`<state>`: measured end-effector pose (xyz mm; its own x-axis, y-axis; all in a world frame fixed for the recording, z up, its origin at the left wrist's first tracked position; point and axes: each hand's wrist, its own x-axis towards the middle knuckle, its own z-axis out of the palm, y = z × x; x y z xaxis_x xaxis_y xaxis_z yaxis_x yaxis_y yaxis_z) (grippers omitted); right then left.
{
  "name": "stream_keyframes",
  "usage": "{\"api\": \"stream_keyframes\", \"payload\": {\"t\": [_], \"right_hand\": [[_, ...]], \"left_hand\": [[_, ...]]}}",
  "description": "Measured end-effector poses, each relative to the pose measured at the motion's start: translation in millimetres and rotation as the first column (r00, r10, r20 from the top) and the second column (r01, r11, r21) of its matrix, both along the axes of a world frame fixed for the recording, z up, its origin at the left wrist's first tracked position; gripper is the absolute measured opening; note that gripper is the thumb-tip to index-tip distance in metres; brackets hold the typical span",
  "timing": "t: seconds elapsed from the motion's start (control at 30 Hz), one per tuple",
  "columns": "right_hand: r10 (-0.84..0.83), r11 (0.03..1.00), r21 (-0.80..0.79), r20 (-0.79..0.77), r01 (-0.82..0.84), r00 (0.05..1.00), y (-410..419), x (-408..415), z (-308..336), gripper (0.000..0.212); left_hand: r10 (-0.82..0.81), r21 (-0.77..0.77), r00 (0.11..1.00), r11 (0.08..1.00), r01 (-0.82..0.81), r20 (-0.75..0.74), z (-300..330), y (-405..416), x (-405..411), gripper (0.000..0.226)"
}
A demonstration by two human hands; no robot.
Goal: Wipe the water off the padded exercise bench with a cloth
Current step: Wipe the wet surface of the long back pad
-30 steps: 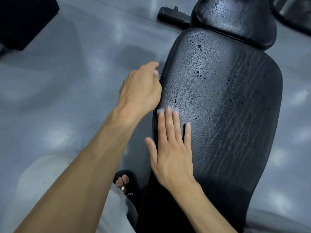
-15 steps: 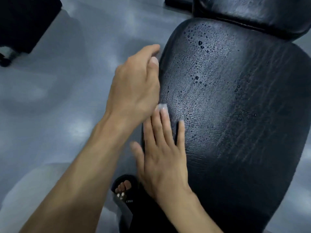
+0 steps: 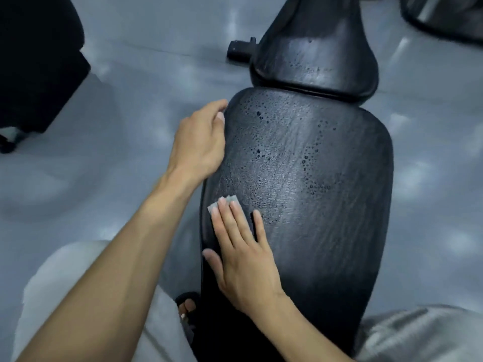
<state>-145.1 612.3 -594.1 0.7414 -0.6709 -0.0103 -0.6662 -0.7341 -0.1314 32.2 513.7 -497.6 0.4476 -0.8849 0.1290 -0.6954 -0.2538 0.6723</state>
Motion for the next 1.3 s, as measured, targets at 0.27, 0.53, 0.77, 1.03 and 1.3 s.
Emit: {"api": "stream_keyframes", "payload": {"t": [0.27,0.53,0.77,1.03,1.3], "right_hand": [[0.288,0.955,-0.050,-0.079,-0.292,0.954,7.0,-53.4,0.9,0.068],[0.268,0.953,-0.086,-0.202,-0.290,0.942,-21.5,-121.5,48.8,0.074],[-0.067,0.980,0.191,0.060,0.054,0.996,-28.1,-164.3,62.0,0.056],[-0.216,0.946,0.268,0.103,0.181,0.971,-28.9,-139.1,50.3,0.051],[-0.215,0.962,0.219,0.240,0.163,0.947,-42.6,-146.9,26.9,0.049]], "left_hand": [[-0.085,-0.121,0.996,0.989,0.084,-0.002,24.5,42.6,-43.5,0.039],[-0.131,-0.159,0.990,0.978,0.136,0.043,23.6,99.7,-55.5,0.035],[-0.564,0.327,0.782,0.816,0.477,0.267,-26.0,157.9,-72.4,0.034],[-0.635,0.456,0.563,0.772,0.443,0.529,-83.2,182.0,-118.6,0.067],[-0.605,0.442,0.596,0.795,0.415,0.528,-94.4,128.1,-104.7,0.070]]}}
